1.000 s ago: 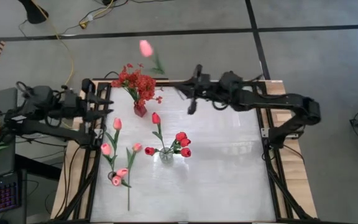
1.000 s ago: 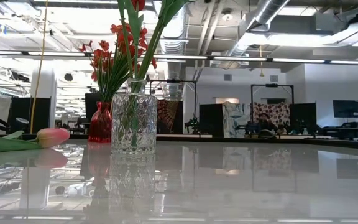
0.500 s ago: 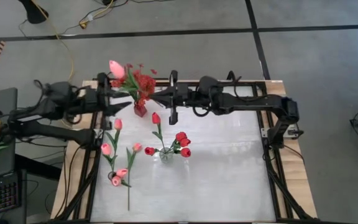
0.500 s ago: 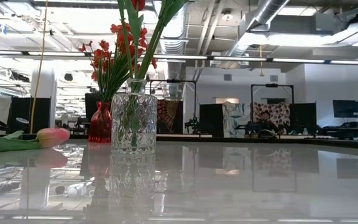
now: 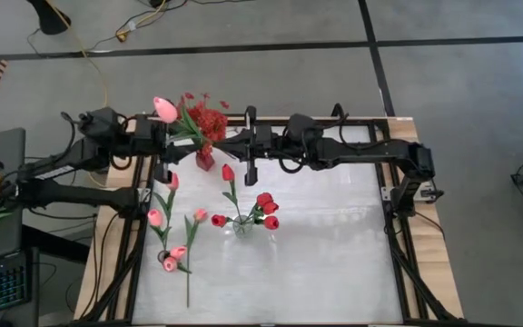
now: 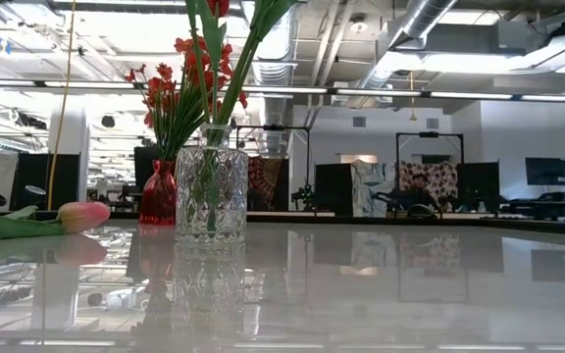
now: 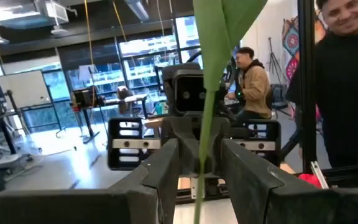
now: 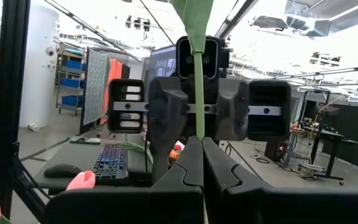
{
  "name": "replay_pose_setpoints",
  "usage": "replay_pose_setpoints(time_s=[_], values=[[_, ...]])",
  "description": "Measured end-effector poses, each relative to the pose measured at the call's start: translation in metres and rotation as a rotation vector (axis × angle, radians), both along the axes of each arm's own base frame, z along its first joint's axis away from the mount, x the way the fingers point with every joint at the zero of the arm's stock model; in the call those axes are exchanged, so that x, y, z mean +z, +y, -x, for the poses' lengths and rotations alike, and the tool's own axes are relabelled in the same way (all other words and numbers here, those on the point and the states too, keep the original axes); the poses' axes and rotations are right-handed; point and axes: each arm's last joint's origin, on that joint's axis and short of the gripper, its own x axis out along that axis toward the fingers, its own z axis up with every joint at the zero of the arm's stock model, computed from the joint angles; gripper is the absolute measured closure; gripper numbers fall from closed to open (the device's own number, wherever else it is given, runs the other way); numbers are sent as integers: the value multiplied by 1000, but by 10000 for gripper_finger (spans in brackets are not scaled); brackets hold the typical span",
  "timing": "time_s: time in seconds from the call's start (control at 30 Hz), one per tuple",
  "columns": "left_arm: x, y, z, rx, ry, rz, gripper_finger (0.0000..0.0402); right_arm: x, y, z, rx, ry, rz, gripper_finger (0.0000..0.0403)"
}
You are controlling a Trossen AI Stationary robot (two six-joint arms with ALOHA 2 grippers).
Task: Sort flowers into vase by color
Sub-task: Put the pink flower into the purple vase
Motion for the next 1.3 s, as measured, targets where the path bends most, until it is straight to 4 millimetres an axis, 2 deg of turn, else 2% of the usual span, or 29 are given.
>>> replay_pose_setpoints(time_s=[0.33,0.77,0.9,1.13,1.3], values=[[-4,5,-22,-23,4,-2,292,0,0,0,-6,-7,22,386],[-2,5,-19,-3,-17,-18,295,0,0,0,-14,-9,47,386],[-2,4,-19,-16,-17,-19,319,0,0,0,-14,-8,48,386],[-2,3,-19,-42,-16,-21,390,0,0,0,-15,-8,47,372],[-2,3,-19,-44,-15,-21,397,1,0,0,-15,-8,47,340]])
